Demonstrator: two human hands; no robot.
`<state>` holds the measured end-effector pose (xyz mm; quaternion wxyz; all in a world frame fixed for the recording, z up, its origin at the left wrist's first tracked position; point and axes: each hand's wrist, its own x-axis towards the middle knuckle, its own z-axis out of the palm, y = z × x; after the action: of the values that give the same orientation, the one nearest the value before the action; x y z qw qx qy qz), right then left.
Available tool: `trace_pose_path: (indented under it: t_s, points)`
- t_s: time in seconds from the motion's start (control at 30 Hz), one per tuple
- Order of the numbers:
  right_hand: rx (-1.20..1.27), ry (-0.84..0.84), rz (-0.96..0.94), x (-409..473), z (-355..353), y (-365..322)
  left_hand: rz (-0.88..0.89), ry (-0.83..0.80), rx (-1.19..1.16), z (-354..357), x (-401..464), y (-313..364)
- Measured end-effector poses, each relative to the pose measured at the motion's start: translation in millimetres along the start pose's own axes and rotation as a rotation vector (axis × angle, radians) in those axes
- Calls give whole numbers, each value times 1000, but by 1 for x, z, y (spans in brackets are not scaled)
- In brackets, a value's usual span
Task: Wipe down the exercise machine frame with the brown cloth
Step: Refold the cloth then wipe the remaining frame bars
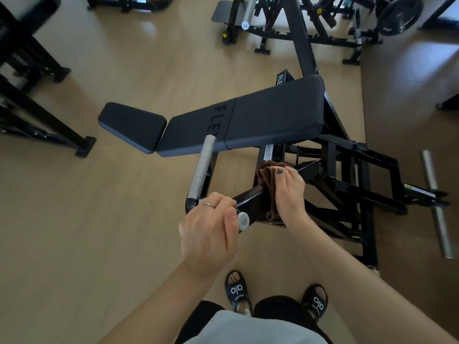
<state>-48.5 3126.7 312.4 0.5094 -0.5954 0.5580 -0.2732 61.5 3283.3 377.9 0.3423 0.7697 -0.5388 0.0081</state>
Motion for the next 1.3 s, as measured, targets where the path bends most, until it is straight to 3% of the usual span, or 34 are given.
trace_pose_path:
  t_s: [0.1,0.23,0.4,0.73,0.87,1.1,1.2,1.3]
  points:
    - [89,33,32,-26,12,-18,-16,10,6,1,0,2]
    - [19,-93,-231,-92,29,-30,-7,23,-11,2,1,0]
    - [-81,-113,-319,-66,19,-20,12,34,-14,4,0,-3]
    - [-196,-35,28,26,-4,1,71,86,-38,7,0,-5]
    - [-157,-84,-116,-27,13,-15,29,69,5,4,1,1]
    - [-277,-182,-377,-32,7,-9,-83,-130,120,-9,9,15]
    - [-330,-223,-378,1,-6,8,-210,-358,158,-11,24,23]
    - [-362,-266,-320,40,-25,32,-231,-494,421,11,53,40]
